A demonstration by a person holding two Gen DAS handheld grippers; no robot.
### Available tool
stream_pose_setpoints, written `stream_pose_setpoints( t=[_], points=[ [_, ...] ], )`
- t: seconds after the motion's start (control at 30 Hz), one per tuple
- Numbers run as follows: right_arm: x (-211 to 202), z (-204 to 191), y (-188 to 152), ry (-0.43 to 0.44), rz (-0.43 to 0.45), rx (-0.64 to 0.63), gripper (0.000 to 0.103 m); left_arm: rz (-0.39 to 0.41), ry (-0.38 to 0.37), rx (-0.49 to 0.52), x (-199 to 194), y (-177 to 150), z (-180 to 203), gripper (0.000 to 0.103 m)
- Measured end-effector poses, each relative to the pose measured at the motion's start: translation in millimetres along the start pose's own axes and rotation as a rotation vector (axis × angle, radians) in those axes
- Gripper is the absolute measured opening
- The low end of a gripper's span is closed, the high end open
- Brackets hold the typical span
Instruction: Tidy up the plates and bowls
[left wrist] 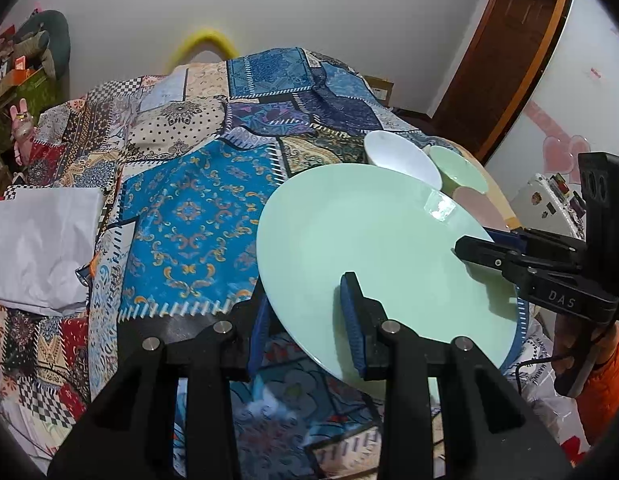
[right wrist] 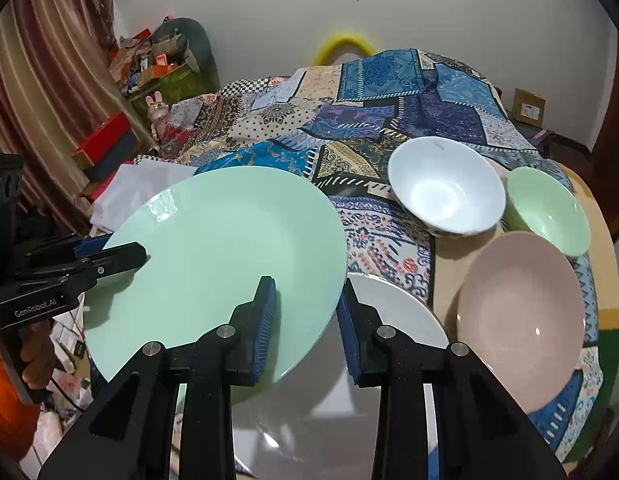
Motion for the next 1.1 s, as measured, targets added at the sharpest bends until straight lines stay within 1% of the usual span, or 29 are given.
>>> stream_pose_setpoints(
  t=[0.13, 0.43, 0.83, 1.1],
  points=[
    [-12, 5, -8, 0.011, 0.012, 0.005, 0.028, 0.006, 0.008, 0.006, -9, -6, 17, 0.033],
    [-33, 24, -33, 0.026, 0.019, 0.022, 0.028, -0.005, 0.017, 0.012, -10, -21, 51, 0.033],
    [-45, 50, -61, 0.041, 0.023, 0.076, 0.028, -0.04, 0.018, 0.033, 7, -39, 88, 0.033],
    [-39, 60, -75, 0.049, -0.002, 0.103, 0.028, -0.074, 0.017, 0.038, 26, -48, 92, 0.033]
  ],
)
Point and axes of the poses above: each gripper's, at about its wrist camera, not at the fingertips, and x roughly the way its jaws point, z to its right, y to its top, the point moved 10 cm from there along x, roughly the way its jaws point, and after that the axes turned 14 degrees about y, right-handed, at the moved point
